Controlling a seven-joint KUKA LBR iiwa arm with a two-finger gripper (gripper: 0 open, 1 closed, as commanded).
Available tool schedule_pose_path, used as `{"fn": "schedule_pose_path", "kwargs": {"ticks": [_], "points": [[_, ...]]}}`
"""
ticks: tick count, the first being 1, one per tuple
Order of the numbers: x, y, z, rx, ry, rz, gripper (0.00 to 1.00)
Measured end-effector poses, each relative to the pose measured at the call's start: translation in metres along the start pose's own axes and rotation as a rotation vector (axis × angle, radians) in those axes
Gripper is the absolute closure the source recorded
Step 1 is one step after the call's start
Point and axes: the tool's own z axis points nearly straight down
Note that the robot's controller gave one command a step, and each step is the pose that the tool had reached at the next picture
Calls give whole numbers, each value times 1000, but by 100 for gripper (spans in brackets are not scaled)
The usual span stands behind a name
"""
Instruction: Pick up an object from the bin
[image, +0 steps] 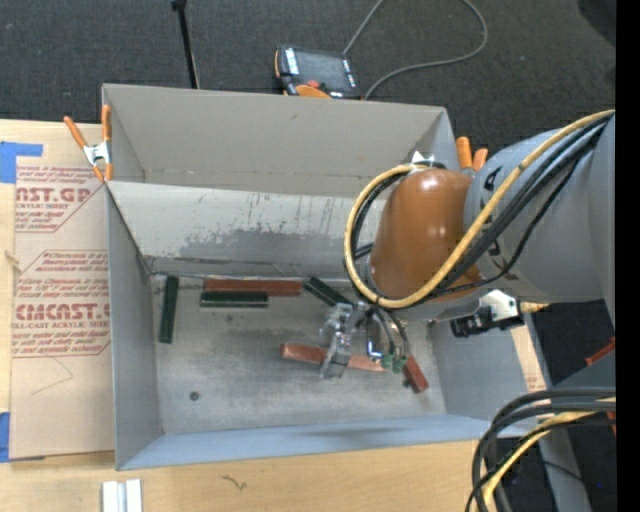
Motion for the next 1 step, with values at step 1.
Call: {"fn": "schedule_pose_path", "kwargs": {"ticks": [1], "points": [[0,0,-1,1,2,0,100]]}}
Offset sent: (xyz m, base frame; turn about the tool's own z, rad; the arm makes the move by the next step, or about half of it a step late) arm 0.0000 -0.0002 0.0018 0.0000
